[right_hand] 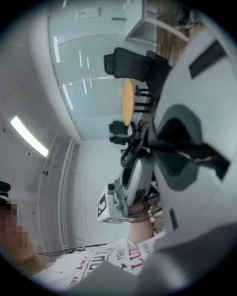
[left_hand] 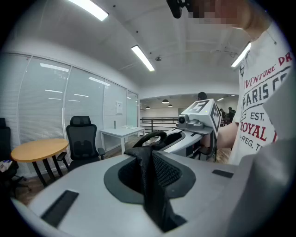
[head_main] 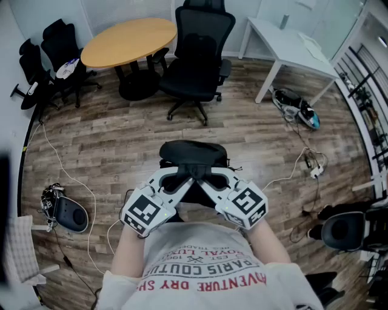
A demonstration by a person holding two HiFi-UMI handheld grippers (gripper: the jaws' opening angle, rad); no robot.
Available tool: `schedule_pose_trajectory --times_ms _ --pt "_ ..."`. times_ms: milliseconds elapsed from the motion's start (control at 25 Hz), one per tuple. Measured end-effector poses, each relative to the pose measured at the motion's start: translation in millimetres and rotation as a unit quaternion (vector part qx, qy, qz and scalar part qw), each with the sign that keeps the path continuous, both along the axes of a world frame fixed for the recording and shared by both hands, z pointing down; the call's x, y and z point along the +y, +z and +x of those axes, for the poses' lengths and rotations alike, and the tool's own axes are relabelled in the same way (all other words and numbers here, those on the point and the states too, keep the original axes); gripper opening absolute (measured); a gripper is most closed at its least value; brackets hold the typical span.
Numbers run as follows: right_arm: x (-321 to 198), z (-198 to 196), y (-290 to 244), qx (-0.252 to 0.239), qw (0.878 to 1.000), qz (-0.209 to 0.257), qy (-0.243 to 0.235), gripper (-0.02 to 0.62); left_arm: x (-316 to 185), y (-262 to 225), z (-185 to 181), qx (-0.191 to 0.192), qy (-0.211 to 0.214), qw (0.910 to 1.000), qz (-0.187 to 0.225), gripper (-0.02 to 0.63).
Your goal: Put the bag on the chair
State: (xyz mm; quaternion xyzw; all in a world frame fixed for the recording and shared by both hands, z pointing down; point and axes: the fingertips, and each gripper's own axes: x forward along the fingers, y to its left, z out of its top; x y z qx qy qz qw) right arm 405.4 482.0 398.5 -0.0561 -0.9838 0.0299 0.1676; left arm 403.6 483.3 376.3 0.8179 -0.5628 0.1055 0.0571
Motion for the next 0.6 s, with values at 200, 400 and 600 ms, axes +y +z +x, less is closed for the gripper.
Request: schedule_pose_trajectory --times_ms 200,400,600 --pt "1 1 0 0.000 1.000 0.003 0.001 0.048 0 -1 0 0.012 -0.002 0.9999 0.001 0.074" --pt "-3 2 1 0.001 1.000 -0.008 0.005 0.048 -4 0 0 0.020 0.000 0.9998 -0.005 0.074" --pt "-1 -5 13 0.008 0.999 -0.036 0.004 0.049 -4 12 -6 0.029 -0.002 0.9993 -0.023 0.074"
